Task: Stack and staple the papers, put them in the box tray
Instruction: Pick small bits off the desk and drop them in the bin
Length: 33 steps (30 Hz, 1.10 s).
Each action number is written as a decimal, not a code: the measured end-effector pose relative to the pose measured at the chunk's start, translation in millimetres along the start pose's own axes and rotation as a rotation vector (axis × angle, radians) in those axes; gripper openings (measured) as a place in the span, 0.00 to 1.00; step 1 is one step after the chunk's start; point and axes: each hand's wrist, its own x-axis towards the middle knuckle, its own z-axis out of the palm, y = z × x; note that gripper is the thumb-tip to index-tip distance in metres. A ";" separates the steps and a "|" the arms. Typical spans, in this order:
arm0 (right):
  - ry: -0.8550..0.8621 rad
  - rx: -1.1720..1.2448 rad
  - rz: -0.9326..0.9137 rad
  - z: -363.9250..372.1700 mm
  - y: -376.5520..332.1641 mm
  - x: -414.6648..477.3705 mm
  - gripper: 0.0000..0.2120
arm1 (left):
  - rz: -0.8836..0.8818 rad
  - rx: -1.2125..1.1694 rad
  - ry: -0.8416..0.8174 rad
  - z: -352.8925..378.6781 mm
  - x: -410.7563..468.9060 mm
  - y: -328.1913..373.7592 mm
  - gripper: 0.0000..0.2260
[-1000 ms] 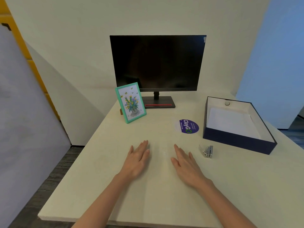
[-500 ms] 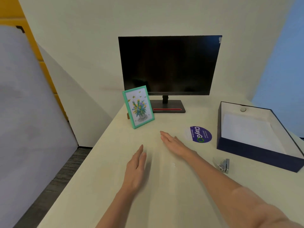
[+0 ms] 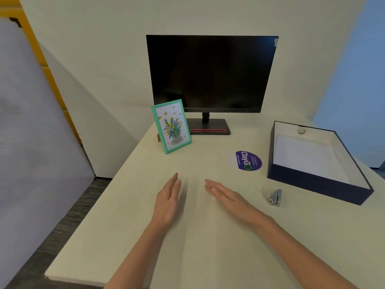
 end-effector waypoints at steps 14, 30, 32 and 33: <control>0.370 -0.271 0.076 23.1 3.4 -33.1 0.23 | 0.022 0.165 -0.046 2.3 -2.3 2.2 0.21; 0.417 -0.148 -0.025 -5.1 21.2 25.7 0.06 | 0.024 0.131 -0.026 3.8 1.5 -4.0 0.21; 0.456 -0.060 -0.012 -12.6 23.8 17.9 0.05 | 0.025 0.118 -0.026 3.5 2.0 -5.5 0.21; 0.470 -0.062 -0.001 -16.0 25.9 11.4 0.05 | 0.026 0.112 -0.026 3.4 2.6 -6.2 0.21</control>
